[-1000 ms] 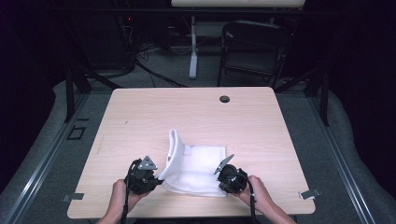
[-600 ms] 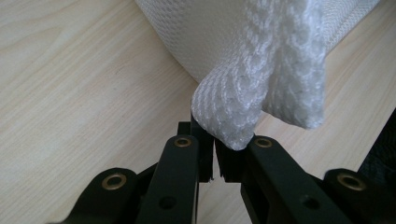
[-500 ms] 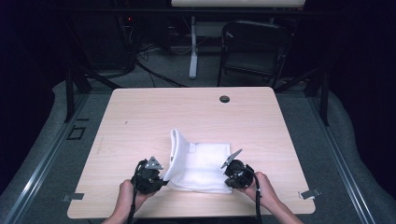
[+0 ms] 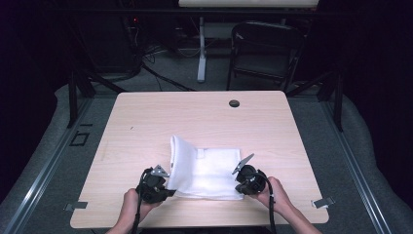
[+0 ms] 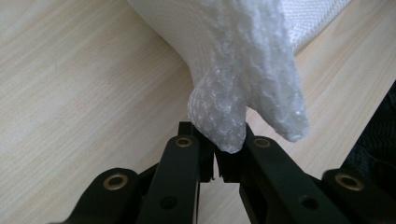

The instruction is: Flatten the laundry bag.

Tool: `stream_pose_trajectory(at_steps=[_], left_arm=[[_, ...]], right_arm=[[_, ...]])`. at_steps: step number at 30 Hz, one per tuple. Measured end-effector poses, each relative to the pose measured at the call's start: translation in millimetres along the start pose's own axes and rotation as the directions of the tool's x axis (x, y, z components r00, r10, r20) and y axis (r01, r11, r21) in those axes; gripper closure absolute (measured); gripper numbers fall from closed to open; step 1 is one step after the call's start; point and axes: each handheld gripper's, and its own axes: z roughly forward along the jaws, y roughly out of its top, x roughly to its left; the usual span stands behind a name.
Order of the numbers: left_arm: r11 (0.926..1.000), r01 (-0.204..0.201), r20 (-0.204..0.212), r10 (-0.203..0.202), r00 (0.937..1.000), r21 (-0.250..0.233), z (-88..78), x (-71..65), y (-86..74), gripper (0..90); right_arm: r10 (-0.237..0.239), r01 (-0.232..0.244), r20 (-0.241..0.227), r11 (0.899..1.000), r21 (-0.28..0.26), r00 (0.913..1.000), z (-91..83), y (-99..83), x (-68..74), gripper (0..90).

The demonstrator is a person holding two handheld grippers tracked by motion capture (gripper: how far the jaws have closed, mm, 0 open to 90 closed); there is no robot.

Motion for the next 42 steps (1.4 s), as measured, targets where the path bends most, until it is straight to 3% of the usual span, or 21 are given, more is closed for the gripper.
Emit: stream_pose_trajectory(at_steps=[6, 9, 10, 11, 13, 17, 21, 24, 25, 26, 28, 31, 32, 37, 39, 42], left_arm=[[0.9997, 0.022, 0.023, -0.023, 0.9995, 0.007, -9.6, 7.7, -7.0, 83.3], [0.9995, 0.028, 0.022, -0.028, 0.9994, -0.01, -18.2, 10.0, -10.4, 73.9], [0.9993, 0.037, 0.015, -0.037, 0.9992, -0.009, -20.8, 10.1, -11.8, 63.4], [0.9991, 0.04, 0.015, -0.04, 0.9991, -0.01, -22.6, 10.9, -13.1, 63.4], [0.9976, 0.067, 0.008, -0.067, 0.9977, -0.017, -27.9, 13.4, -17.3, 54.0], [0.9933, 0.109, -0.033, -0.11, 0.9934, -0.04, -36.7, 18.4, -23.2, 38.0], [0.9892, 0.112, -0.07, -0.118, 0.9905, -0.095, -42.3, 15.5, -22.0, 24.3], [0.9916, 0.058, -0.103, -0.07, 0.9922, -0.115, -44.2, 10.2, -16.3, 18.9], [0.9919, 0.043, -0.109, -0.056, 0.9924, -0.119, -43.9, 7.7, -13.8, 18.3], [0.9915, 0.024, -0.112, -0.039, 0.993, -0.127, -42.3, 4.9, -11.1, 16.5], [0.9911, -0.013, -0.077, 0.003, 0.997, -0.132, -38.6, 1.0, -3.9, 16.4], [0.9876, -0.086, -0.063, 0.079, 0.9949, -0.131, -29.9, -9.6, 9.9, 15.2], [0.9855, -0.099, -0.061, 0.091, 0.9939, -0.138, -26.8, -12.5, 12.9, 15.2], [0.9843, -0.155, -0.022, 0.154, 0.9879, -0.084, -3.1, -21.2, 27.1, 16.4], [0.9819, -0.174, 0.003, 0.175, 0.9846, -0.074, 5.3, -23.0, 30.7, 20.7], [0.9756, -0.211, 0.038, 0.214, 0.9762, -0.06, 15.7, -24.9, 37.0, 26.3]], right_arm=[[0.014, -0.014, -0.003, 1.0, -0.005, 0.9999, 0.1, -0.1, -1.2, 90.0], [0.01, -0.01, -0.005, 1.0, -0.008, 0.9999, 0.5, -0.1, -1.4, 90.0], [0.014, -0.014, -0.013, 1.0, -0.01, 0.9998, 0.5, -0.1, -2.0, 90.0], [0.014, -0.014, -0.013, 1.0, -0.01, 0.9998, 0.5, -0.1, -2.0, 90.0], [0.01, -0.01, -0.015, 1.0, -0.003, 0.9998, 0.1, 0.1, -3.7, 90.0], [0.017, -0.017, -0.018, 1.0, -0.015, 0.9997, 0.6, -0.6, -3.0, 90.0], [-0.002, 0.002, 0.01, 1.0, -0.008, 1.0, 0.3, 0.2, -0.3, 90.0], [0.004, -0.004, -0.005, 1.0, -0.014, 1.0, -0.8, 0.3, -0.3, 80.1], [0.003, -0.004, -0.015, 1.0, -0.02, 0.9999, -2.5, 1.2, 0.1, 73.0], [-0.003, 0.002, -0.009, 1.0, -0.025, 1.0, -5.9, 3.3, 2.0, 58.3], [-0.002, 0.001, -0.011, 0.999, -0.041, 0.9999, -7.8, 3.7, 3.4, 53.5], [0.003, -0.002, 0.014, 0.998, -0.07, 0.9999, -19.1, 6.4, 4.9, 31.0], [0.023, -0.02, 0.026, 0.995, -0.097, 0.9994, -24.5, 6.0, 3.5, 19.2], [0.073, -0.07, 0.029, 0.992, -0.107, 0.9969, -31.8, 1.1, -1.6, 7.8], [0.099, -0.095, 0.024, 0.988, -0.125, 0.9948, -33.9, -2.2, -0.8, 7.4], [0.081, -0.078, 0.026, 0.991, -0.109, 0.9964, -35.1, -2.5, -0.7, 8.4]])
